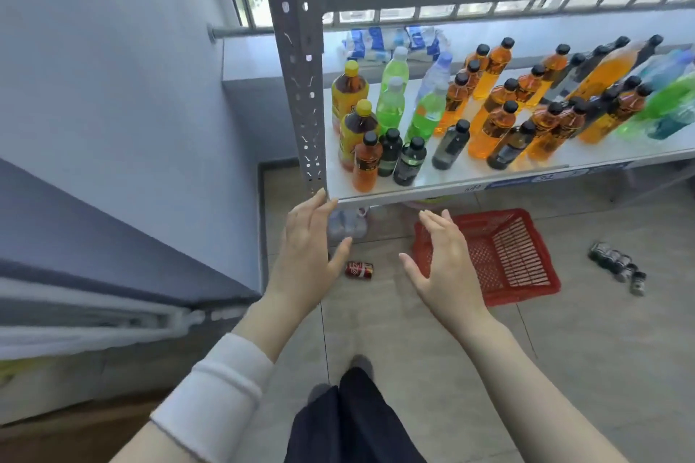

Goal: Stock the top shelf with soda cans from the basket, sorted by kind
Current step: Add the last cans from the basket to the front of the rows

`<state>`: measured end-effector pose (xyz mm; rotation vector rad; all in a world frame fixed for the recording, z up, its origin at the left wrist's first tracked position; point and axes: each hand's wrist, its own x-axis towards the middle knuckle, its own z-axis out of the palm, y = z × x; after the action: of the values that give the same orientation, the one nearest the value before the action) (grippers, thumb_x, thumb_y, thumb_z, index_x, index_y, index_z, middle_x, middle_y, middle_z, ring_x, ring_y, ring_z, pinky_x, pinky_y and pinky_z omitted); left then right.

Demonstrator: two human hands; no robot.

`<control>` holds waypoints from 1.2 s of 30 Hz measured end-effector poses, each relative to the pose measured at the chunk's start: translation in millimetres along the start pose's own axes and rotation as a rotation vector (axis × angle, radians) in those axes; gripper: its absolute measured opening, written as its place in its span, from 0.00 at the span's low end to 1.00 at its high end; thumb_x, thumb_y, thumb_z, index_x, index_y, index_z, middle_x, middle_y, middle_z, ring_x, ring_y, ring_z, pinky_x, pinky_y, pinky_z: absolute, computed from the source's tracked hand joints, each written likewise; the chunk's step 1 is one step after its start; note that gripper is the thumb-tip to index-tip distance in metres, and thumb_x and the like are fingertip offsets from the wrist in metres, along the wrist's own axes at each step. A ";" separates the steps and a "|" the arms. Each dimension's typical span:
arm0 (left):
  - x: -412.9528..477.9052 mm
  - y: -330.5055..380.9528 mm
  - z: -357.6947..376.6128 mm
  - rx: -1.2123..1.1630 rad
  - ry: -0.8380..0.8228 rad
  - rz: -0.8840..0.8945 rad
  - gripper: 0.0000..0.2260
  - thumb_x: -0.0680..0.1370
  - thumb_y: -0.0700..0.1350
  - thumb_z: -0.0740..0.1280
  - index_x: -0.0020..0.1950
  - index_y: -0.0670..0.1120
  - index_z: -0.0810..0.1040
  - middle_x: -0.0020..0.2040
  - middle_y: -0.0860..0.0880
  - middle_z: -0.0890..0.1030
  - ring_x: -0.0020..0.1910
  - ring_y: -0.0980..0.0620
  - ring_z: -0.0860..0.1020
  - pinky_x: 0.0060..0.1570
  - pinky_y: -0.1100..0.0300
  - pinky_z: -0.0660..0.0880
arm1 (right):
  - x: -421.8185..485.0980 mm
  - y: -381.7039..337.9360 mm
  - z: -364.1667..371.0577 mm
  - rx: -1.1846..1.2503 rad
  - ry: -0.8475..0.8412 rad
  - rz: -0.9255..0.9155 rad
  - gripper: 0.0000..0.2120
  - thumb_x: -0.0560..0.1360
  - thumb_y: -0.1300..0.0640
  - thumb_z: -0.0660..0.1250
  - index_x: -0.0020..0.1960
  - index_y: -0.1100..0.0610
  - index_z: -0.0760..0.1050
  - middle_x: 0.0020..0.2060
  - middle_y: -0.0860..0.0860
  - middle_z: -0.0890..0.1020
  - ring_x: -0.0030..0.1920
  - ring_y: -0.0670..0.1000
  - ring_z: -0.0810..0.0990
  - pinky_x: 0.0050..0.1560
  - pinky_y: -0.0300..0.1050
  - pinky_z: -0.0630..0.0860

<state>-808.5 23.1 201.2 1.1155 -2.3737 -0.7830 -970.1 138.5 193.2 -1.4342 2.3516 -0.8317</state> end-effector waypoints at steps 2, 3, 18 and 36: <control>-4.7 -25.0 28.7 0.029 -0.062 -0.058 0.25 0.76 0.46 0.67 0.71 0.43 0.65 0.71 0.45 0.64 0.72 0.47 0.60 0.72 0.55 0.56 | 5.1 22.5 30.9 -0.011 -0.066 0.006 0.30 0.71 0.57 0.71 0.69 0.65 0.65 0.67 0.59 0.70 0.73 0.59 0.60 0.71 0.49 0.58; -6.3 -38.8 44.4 0.047 -0.094 -0.083 0.25 0.76 0.46 0.66 0.71 0.43 0.65 0.72 0.45 0.64 0.72 0.47 0.59 0.72 0.53 0.56 | 7.2 34.3 48.1 -0.018 -0.096 0.014 0.30 0.71 0.57 0.71 0.69 0.65 0.65 0.66 0.59 0.70 0.72 0.60 0.61 0.71 0.49 0.59; -18.6 -360.5 379.3 0.176 -0.526 -0.398 0.26 0.77 0.49 0.64 0.73 0.43 0.60 0.70 0.44 0.67 0.68 0.46 0.63 0.68 0.57 0.58 | 24.1 305.2 397.4 -0.178 -0.498 0.236 0.32 0.73 0.51 0.68 0.71 0.61 0.62 0.69 0.58 0.67 0.71 0.56 0.62 0.69 0.44 0.57; 54.3 -585.0 566.0 0.216 -0.507 -0.378 0.27 0.70 0.58 0.69 0.63 0.45 0.70 0.55 0.44 0.76 0.56 0.41 0.73 0.51 0.52 0.72 | 125.9 480.0 615.1 -0.323 -0.749 0.070 0.41 0.71 0.47 0.70 0.74 0.61 0.53 0.71 0.59 0.64 0.70 0.57 0.63 0.65 0.45 0.63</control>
<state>-830.0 -147.8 -596.2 1.6521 -2.7450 -1.0573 -1072.7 -10.4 -576.1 -1.4285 1.9630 0.1257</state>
